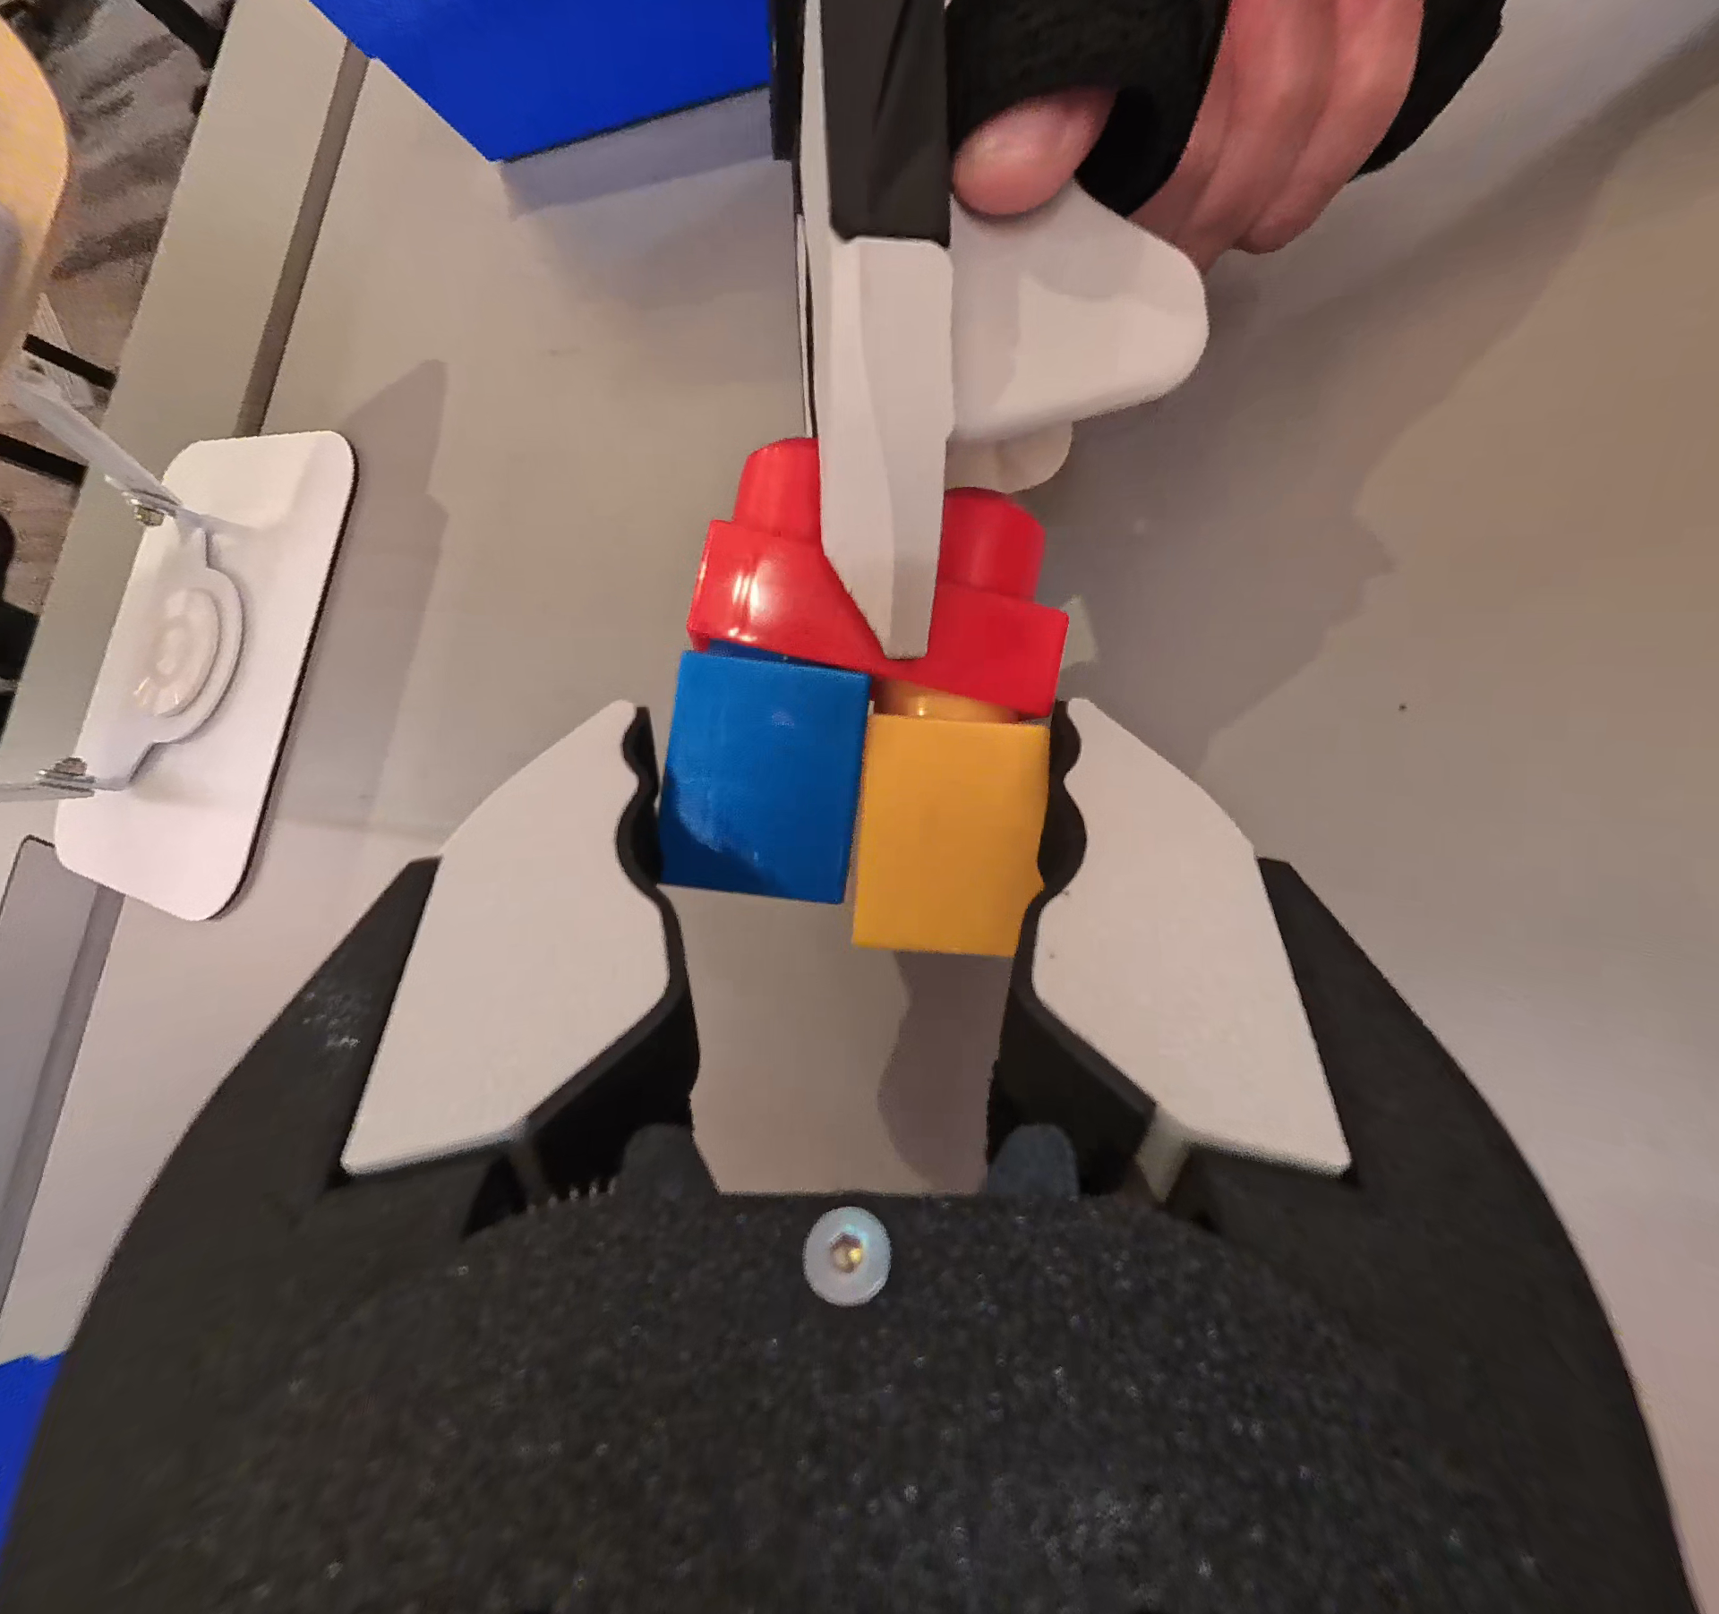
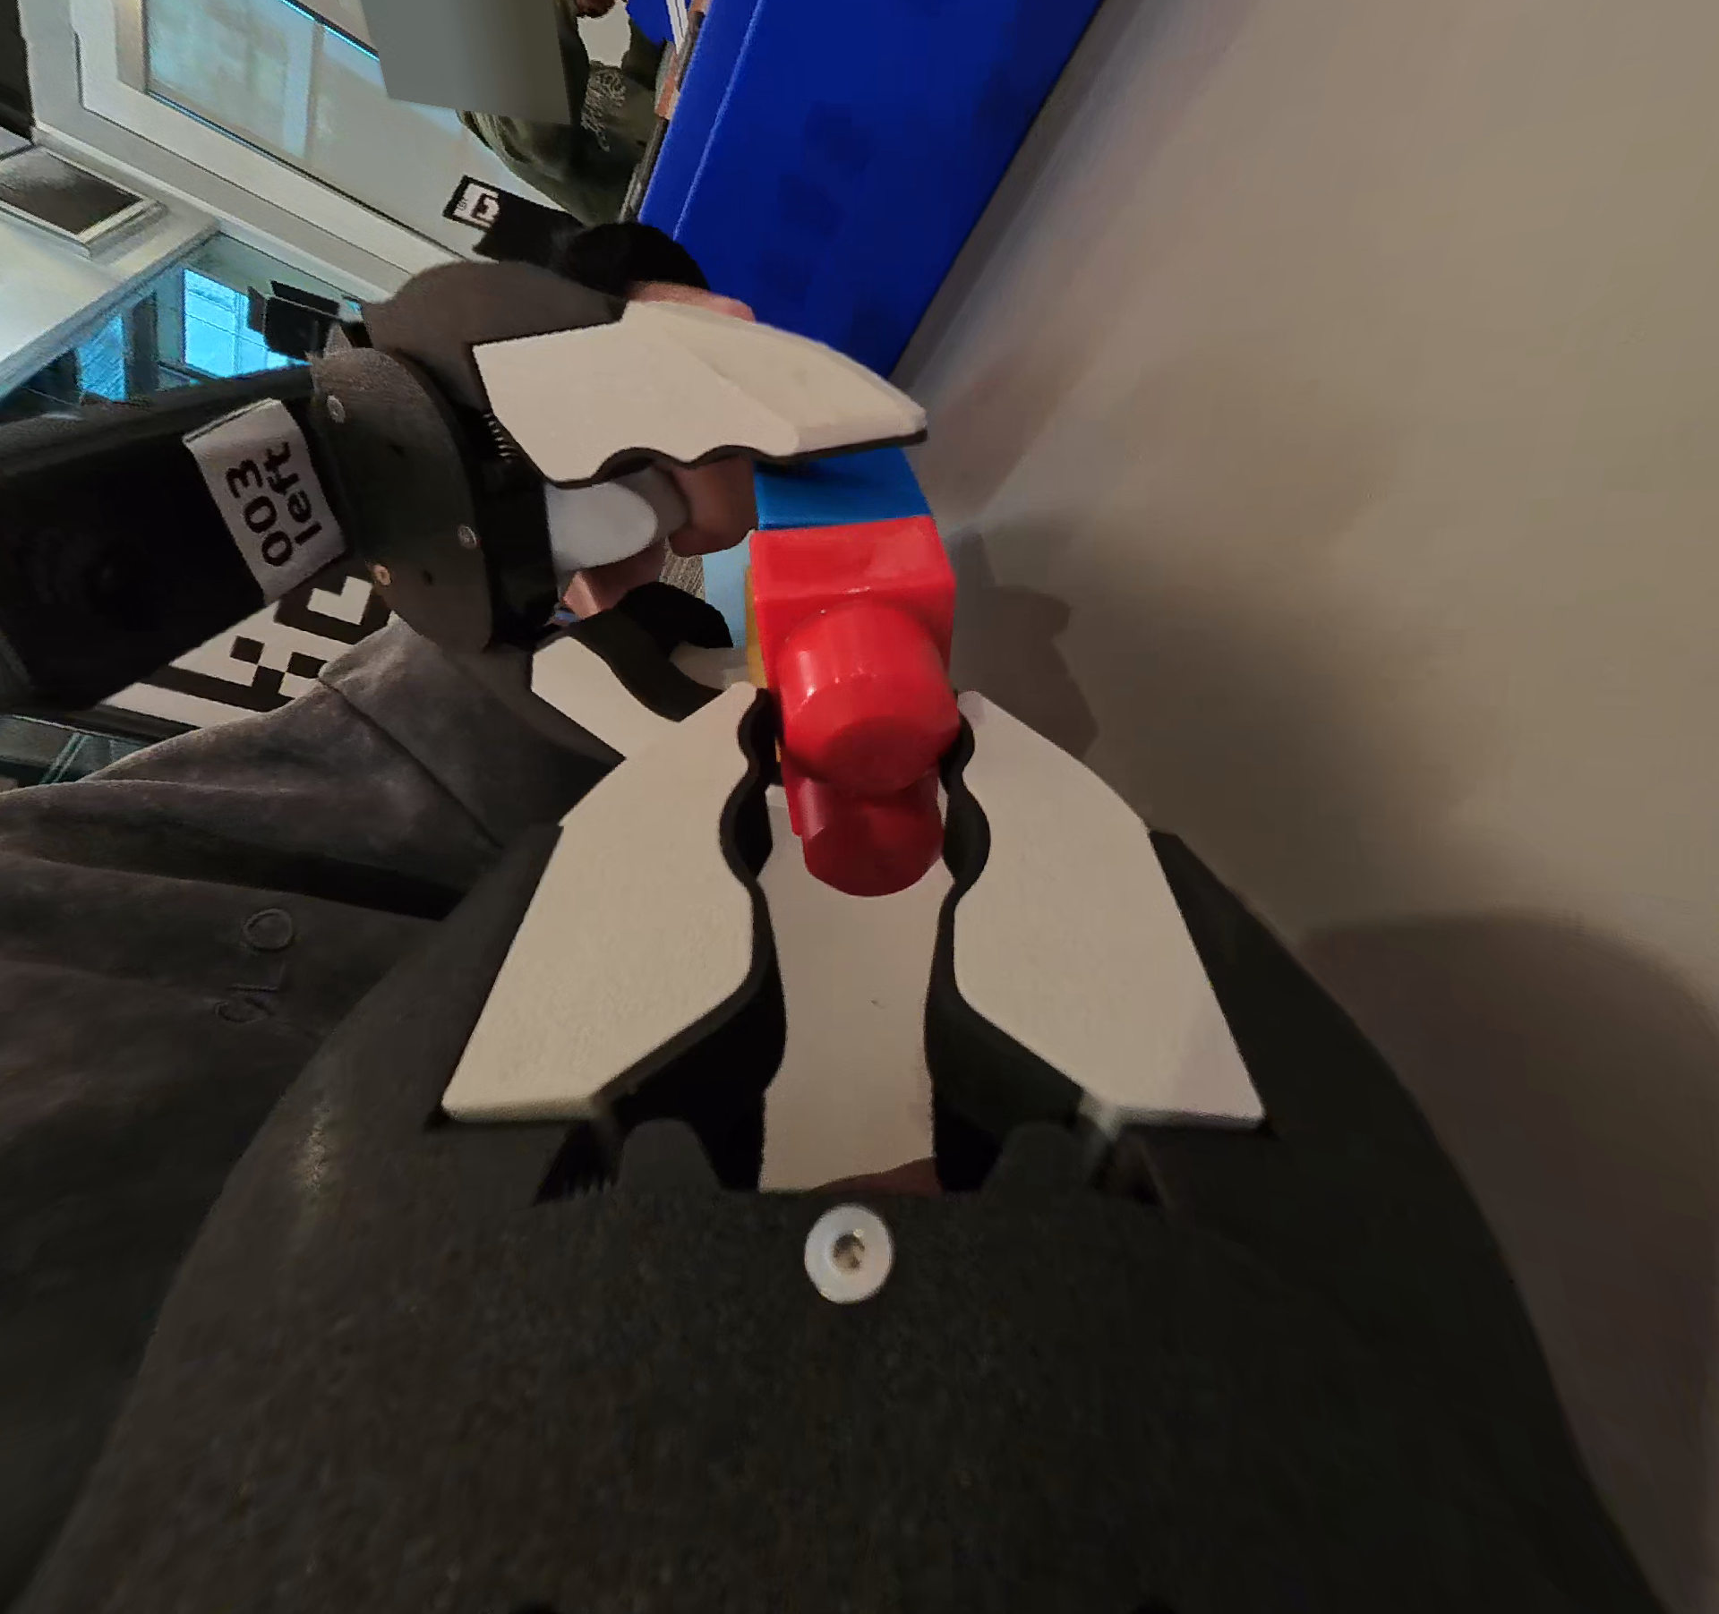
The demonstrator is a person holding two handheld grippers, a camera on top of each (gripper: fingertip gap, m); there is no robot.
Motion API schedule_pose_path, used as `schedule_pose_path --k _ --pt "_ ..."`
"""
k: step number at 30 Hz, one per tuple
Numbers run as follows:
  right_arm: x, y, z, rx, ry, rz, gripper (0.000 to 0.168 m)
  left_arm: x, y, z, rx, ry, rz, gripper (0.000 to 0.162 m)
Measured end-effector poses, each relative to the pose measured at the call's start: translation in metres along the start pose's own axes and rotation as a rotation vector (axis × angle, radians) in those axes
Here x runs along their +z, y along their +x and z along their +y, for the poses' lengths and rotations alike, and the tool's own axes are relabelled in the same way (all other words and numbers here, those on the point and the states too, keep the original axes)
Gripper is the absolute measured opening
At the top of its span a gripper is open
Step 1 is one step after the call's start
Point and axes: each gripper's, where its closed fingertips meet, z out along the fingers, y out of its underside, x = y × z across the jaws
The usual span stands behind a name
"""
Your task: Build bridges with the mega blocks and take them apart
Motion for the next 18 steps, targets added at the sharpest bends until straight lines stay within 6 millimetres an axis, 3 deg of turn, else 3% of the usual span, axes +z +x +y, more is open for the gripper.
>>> schedule_pose_path --k 7,11,18 --pt "0.0 -0.026 0.01 -0.017 -0.043 -0.148 0.034 -0.013 0.018 -0.028 0.096 0.117 0.059 0.075" --pt "-0.006 -0.037 0.003 -0.01 0.022 -0.202 0.034 -0.023 0.014 -0.041 0.112 0.127 0.053 0.074" --pt "-0.011 -0.02 0.001 0.037 0.092 -0.192 0.034 -0.025 -0.002 -0.036 0.026 0.131 0.03 0.085"
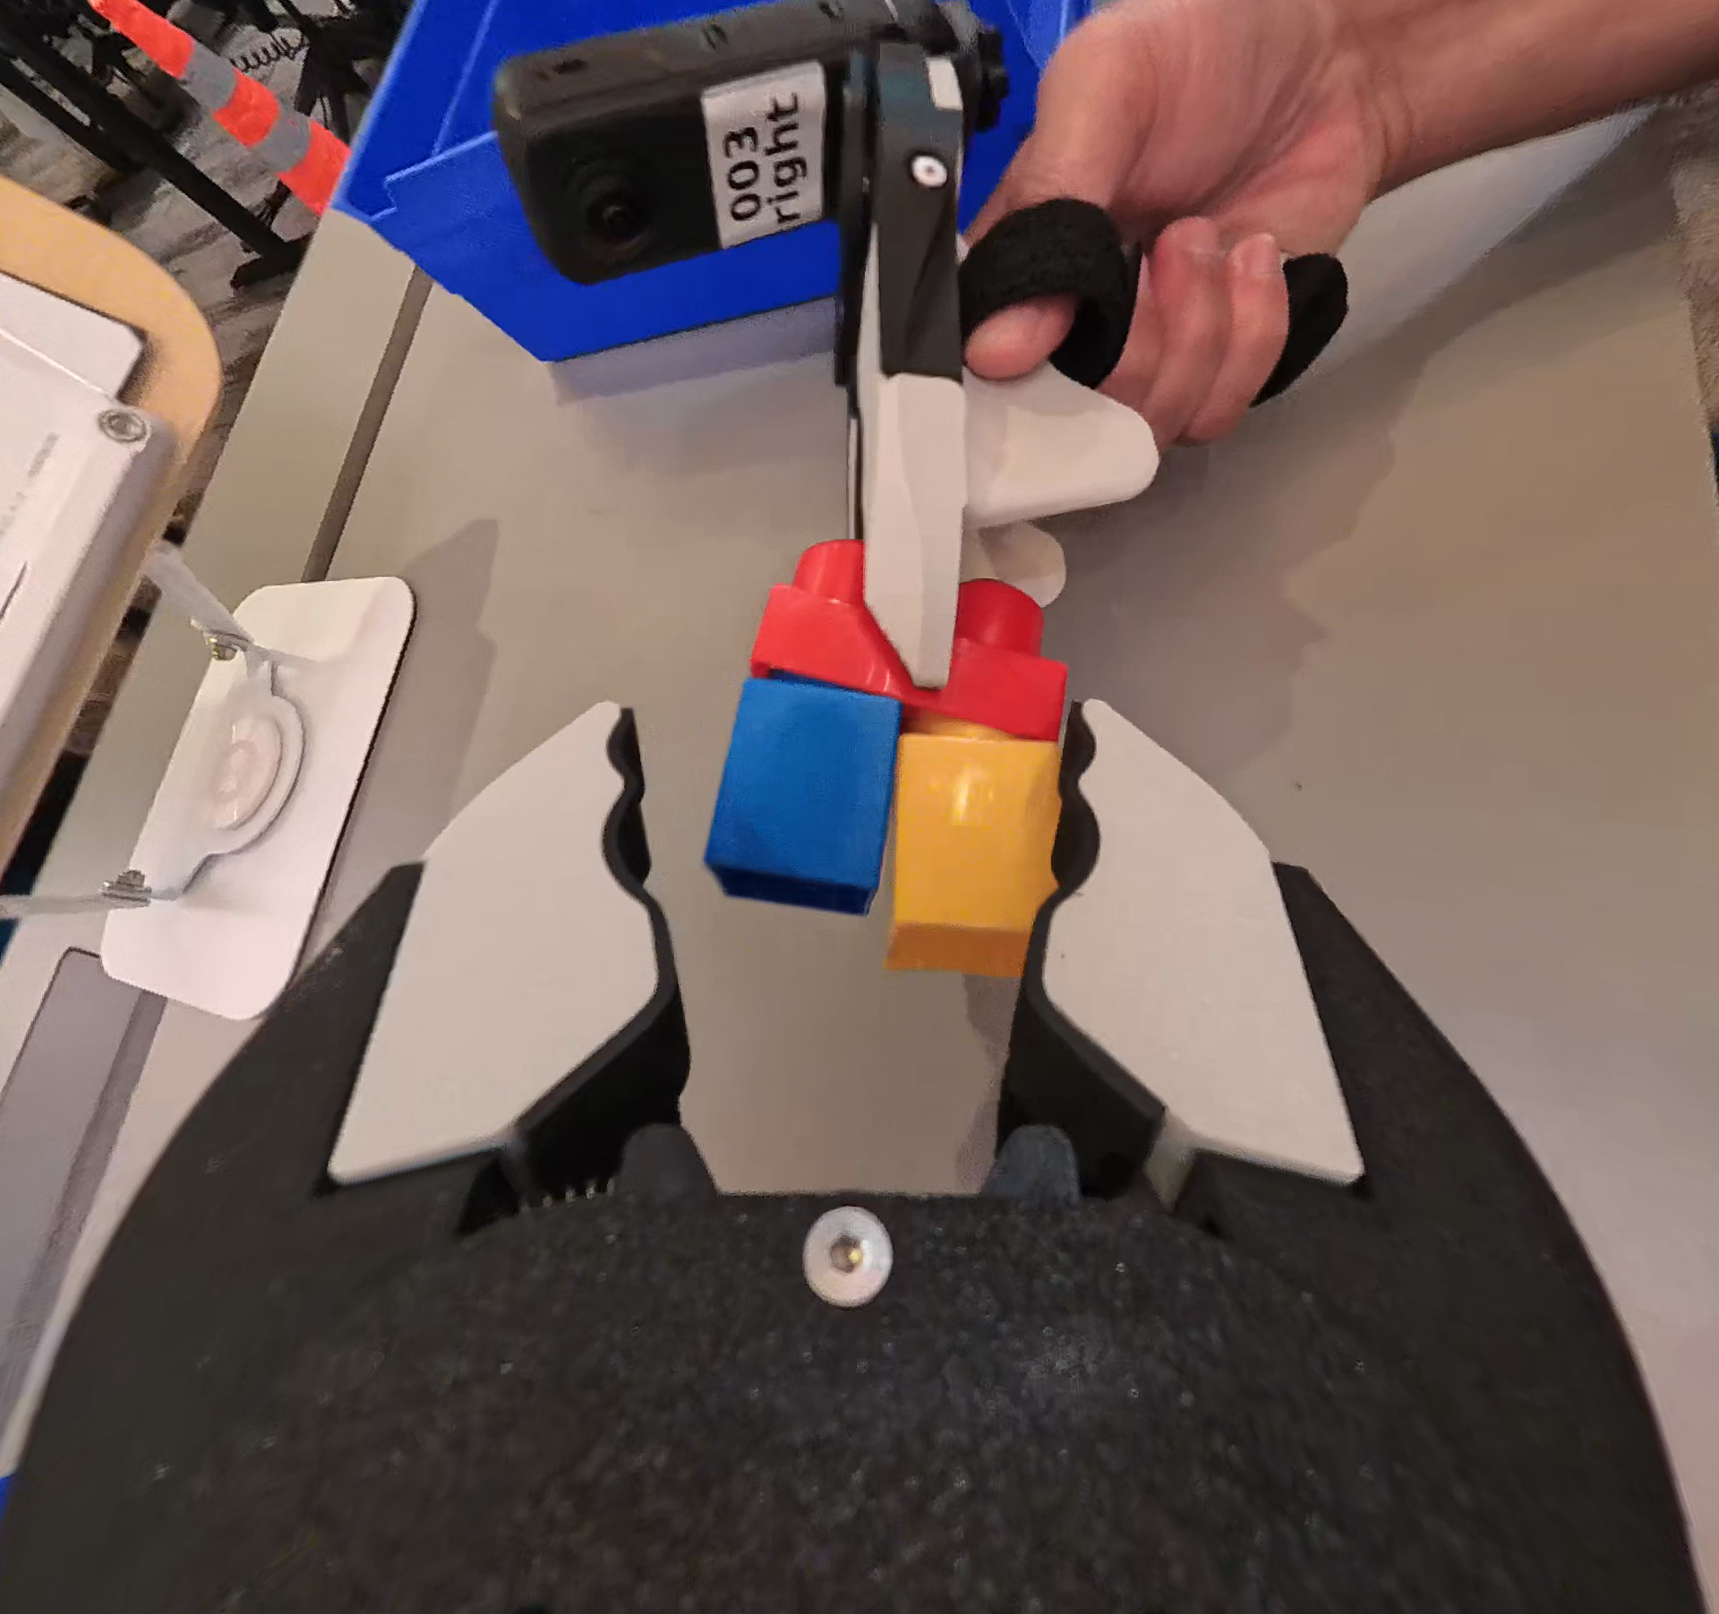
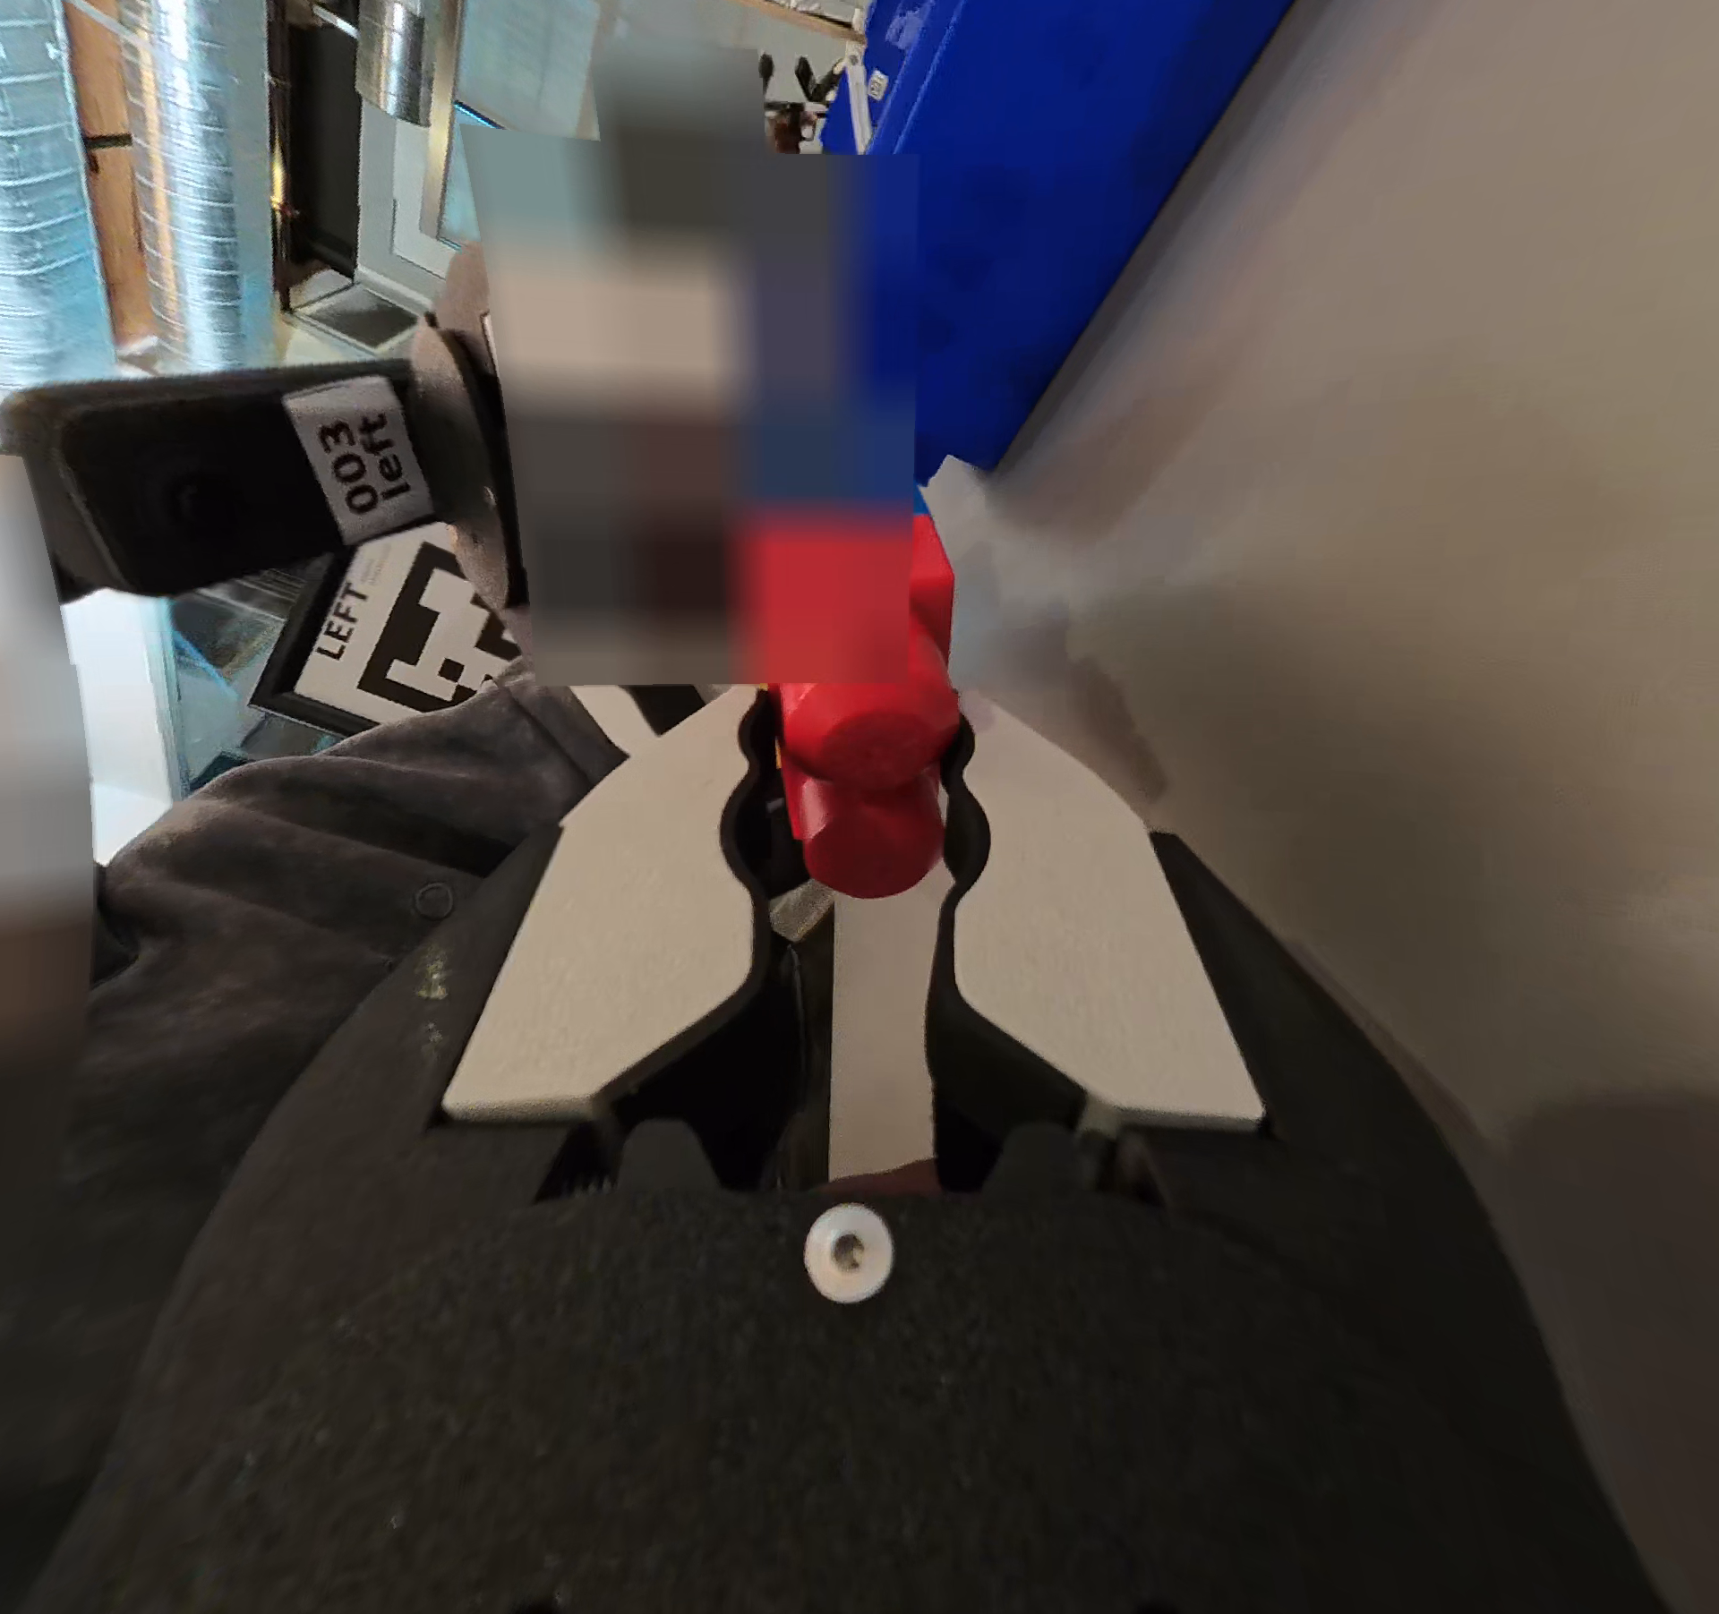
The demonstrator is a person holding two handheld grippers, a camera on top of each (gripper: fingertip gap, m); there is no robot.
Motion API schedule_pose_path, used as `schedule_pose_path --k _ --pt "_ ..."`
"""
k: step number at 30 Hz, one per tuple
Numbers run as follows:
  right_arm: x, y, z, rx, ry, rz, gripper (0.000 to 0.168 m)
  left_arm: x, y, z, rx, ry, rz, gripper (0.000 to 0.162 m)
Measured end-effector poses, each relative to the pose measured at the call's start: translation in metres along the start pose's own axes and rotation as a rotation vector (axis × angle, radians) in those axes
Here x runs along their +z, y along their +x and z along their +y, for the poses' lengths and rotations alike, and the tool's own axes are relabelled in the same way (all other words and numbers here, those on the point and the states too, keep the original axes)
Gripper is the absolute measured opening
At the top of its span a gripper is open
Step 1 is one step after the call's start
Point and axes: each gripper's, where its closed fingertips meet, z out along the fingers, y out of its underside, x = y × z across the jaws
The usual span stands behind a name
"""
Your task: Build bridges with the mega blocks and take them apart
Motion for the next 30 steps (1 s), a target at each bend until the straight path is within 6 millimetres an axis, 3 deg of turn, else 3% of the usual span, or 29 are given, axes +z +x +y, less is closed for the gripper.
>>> schedule_pose_path --k 4,7,12,16,22,28,30 --pt "-0.008 0.0 -0.004 -0.016 0.061 -0.007 0.034 -0.019 -0.009 -0.003 -0.159 0.095 -0.002 0.088" --pt "-0.014 -0.004 -0.007 -0.084 0.105 0.023 0.034 -0.031 -0.014 0.005 -0.437 0.173 0.021 0.09" --pt "-0.012 -0.025 -0.011 -0.268 0.16 0.074 0.034 -0.03 0.011 0.022 -0.839 0.281 0.243 0.091" --pt "-0.009 -0.024 -0.008 -0.359 0.161 0.162 0.034 -0.036 0.009 0.023 -0.991 0.395 0.307 0.082" --pt "-0.003 -0.024 -0.006 -0.395 0.162 0.192 0.034 -0.03 0.02 0.023 -1.011 0.363 0.393 0.079" --pt "0.001 -0.027 -0.004 -0.43 0.152 0.201 0.034 -0.035 0.018 0.012 -1.0 0.448 0.422 0.035" --pt "0.001 -0.028 -0.003 -0.43 0.147 0.19 0.034 -0.036 0.02 0.011 -0.985 0.453 0.425 0.035"
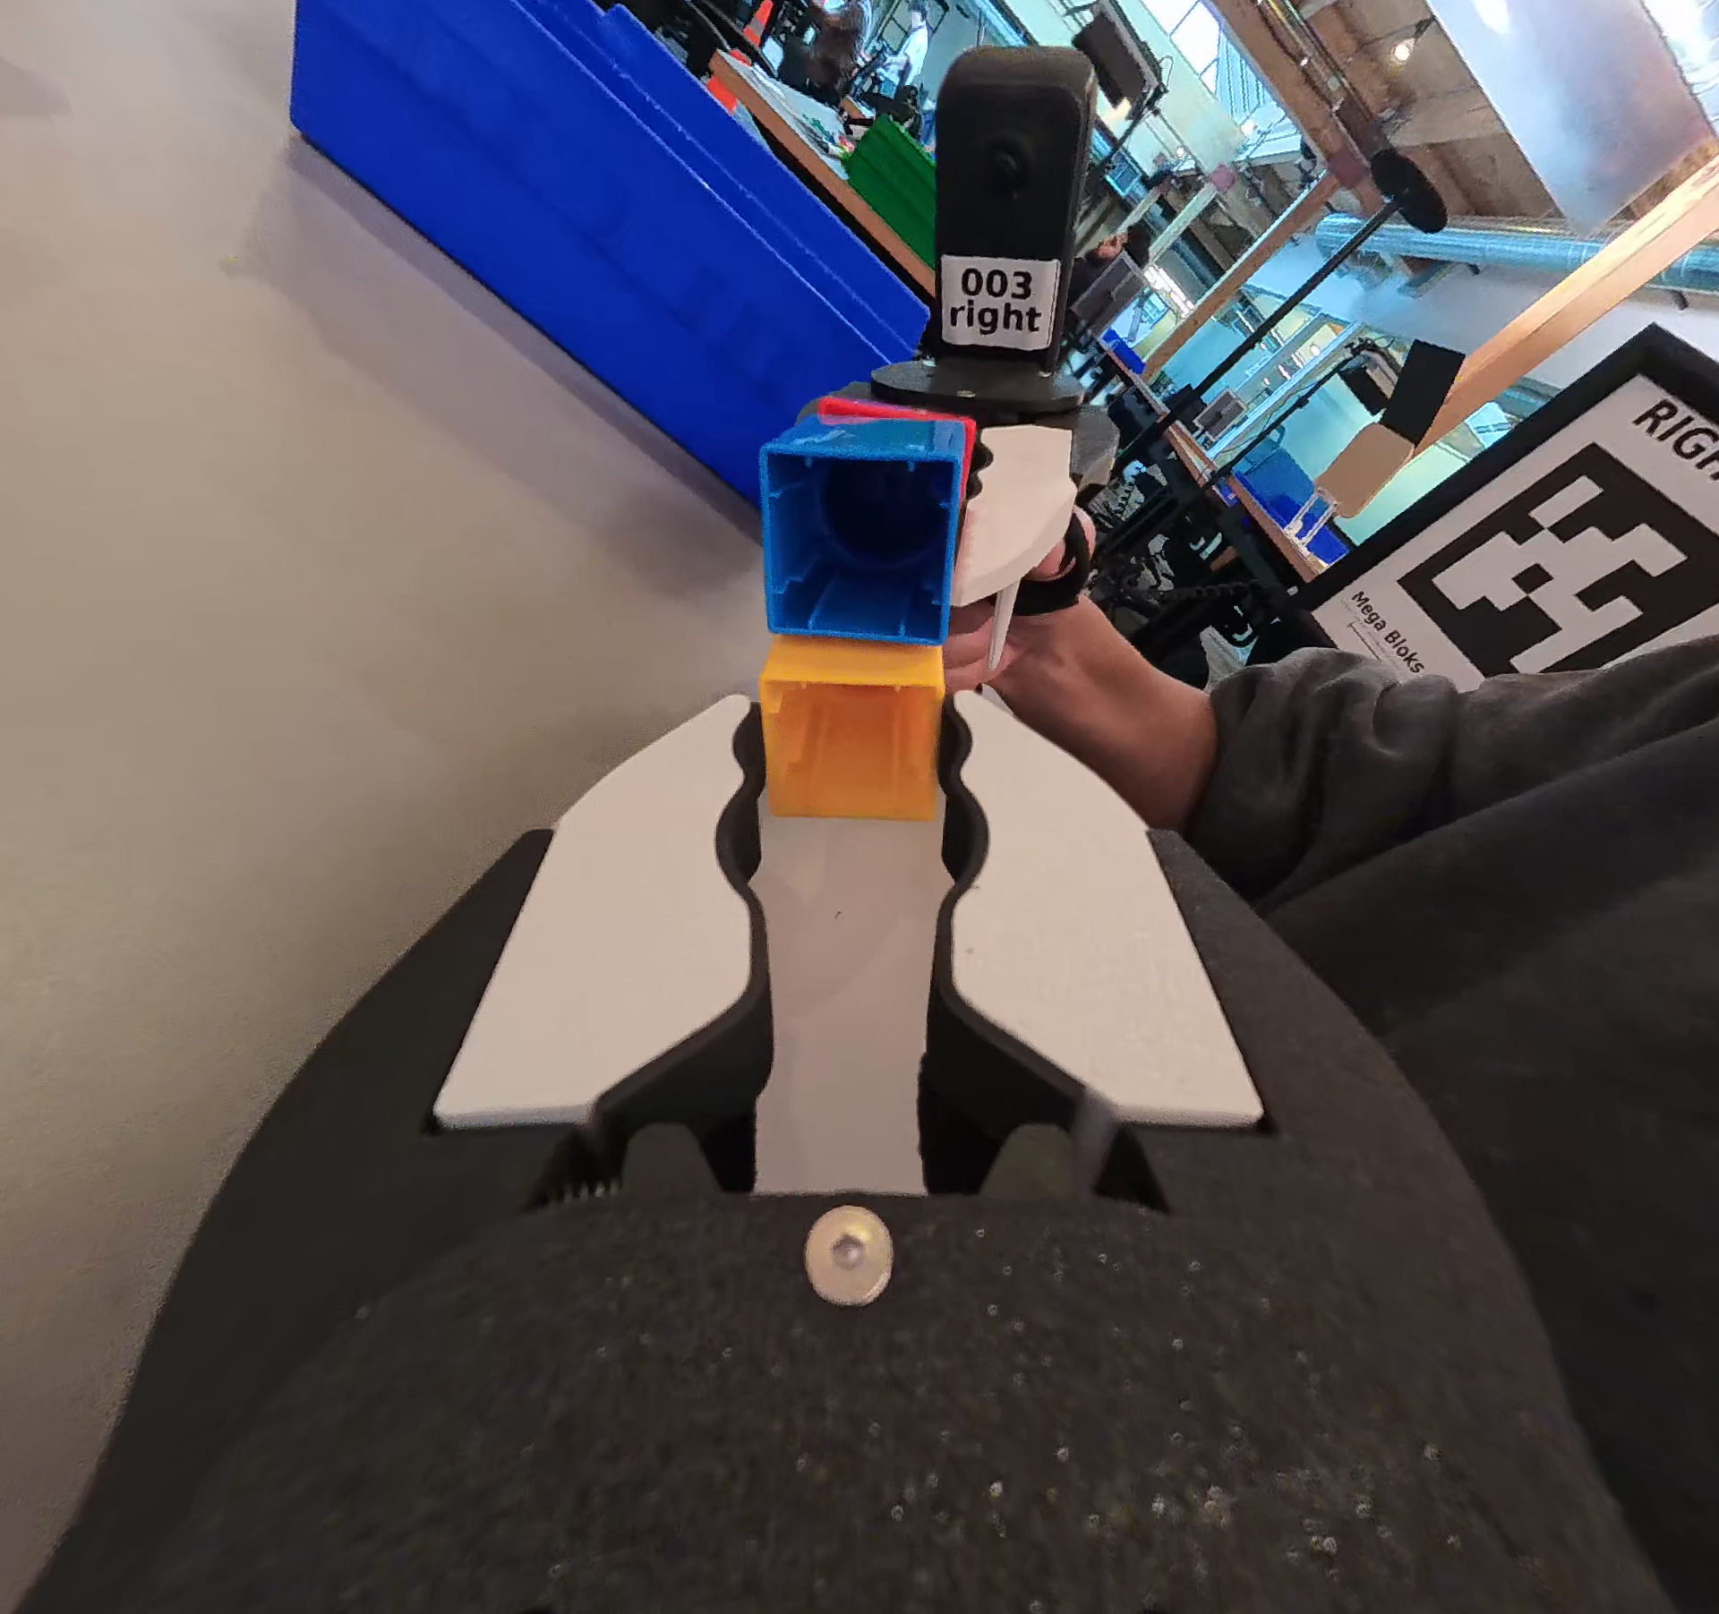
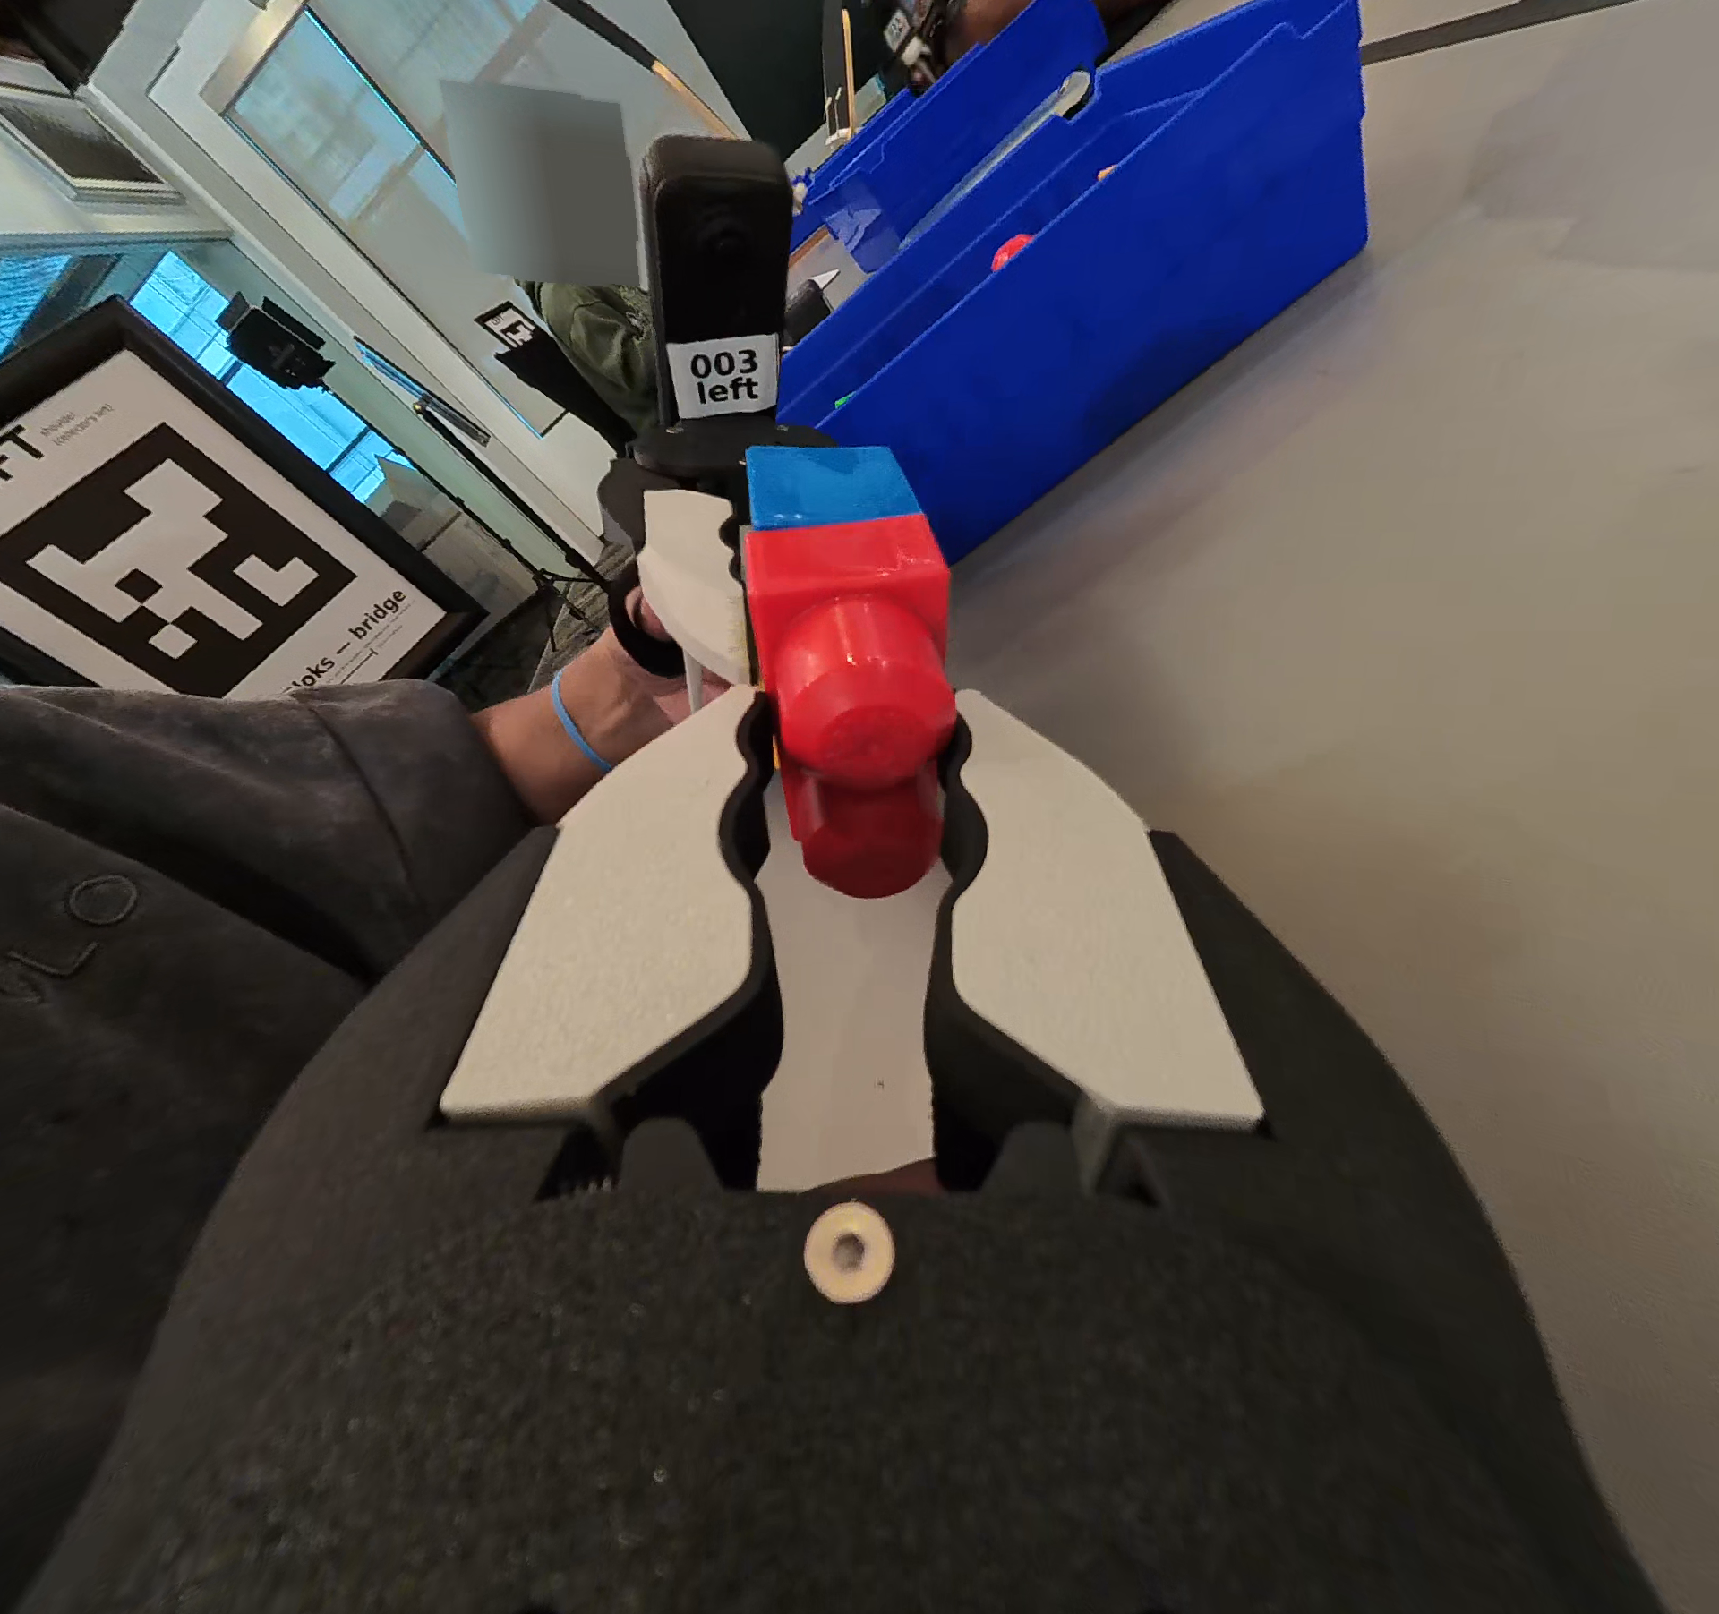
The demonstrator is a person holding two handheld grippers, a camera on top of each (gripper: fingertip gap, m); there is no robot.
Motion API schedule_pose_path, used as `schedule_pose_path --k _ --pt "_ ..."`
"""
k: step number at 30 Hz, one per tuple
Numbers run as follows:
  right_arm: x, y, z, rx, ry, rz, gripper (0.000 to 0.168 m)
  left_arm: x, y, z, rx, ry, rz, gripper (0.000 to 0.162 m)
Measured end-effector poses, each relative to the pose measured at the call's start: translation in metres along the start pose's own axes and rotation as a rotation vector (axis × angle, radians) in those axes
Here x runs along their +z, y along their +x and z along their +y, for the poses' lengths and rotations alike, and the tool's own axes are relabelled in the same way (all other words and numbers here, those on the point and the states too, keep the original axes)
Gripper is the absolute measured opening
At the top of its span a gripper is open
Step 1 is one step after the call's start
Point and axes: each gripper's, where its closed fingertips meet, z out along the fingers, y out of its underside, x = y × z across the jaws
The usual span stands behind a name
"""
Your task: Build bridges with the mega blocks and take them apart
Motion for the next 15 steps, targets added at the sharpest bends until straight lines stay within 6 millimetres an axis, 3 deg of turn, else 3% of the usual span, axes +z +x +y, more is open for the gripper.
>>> schedule_pose_path --k 15 --pt "0.0055 -0.0067 0.0083 0.039 -0.052 -0.021 0.034 -0.0004 0.0051 0.0074 0.013 -0.026 0.045 0.034"
